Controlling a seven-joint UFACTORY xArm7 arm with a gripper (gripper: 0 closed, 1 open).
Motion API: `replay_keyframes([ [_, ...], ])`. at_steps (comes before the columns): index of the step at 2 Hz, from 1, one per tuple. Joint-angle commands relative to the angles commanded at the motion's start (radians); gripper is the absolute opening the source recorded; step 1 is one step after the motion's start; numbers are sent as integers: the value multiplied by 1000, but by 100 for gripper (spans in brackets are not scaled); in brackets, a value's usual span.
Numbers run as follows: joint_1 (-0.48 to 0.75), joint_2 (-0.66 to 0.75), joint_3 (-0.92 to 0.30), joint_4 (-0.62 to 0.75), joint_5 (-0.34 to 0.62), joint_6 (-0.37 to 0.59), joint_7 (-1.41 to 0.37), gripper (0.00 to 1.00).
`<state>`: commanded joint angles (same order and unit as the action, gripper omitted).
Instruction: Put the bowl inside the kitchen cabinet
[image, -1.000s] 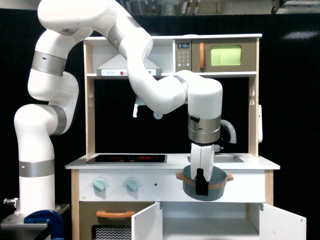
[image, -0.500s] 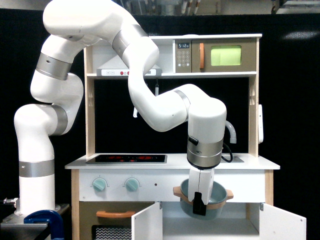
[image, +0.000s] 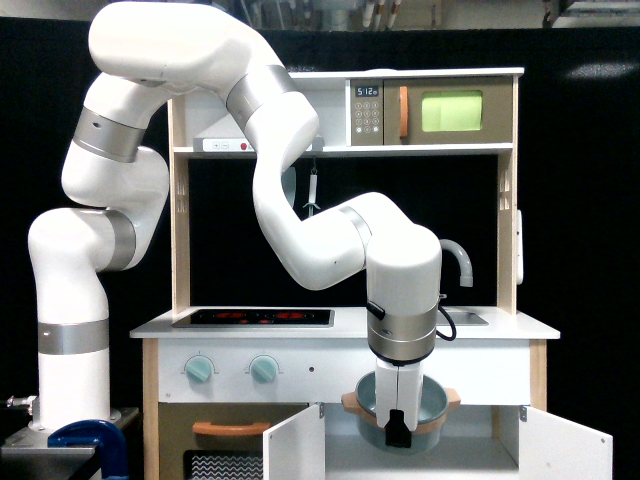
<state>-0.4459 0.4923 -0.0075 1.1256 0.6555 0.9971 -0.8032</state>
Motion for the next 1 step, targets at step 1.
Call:
replay_keyframes([
  [1, -2, 42, 35, 47, -18, 17, -35, 0],
])
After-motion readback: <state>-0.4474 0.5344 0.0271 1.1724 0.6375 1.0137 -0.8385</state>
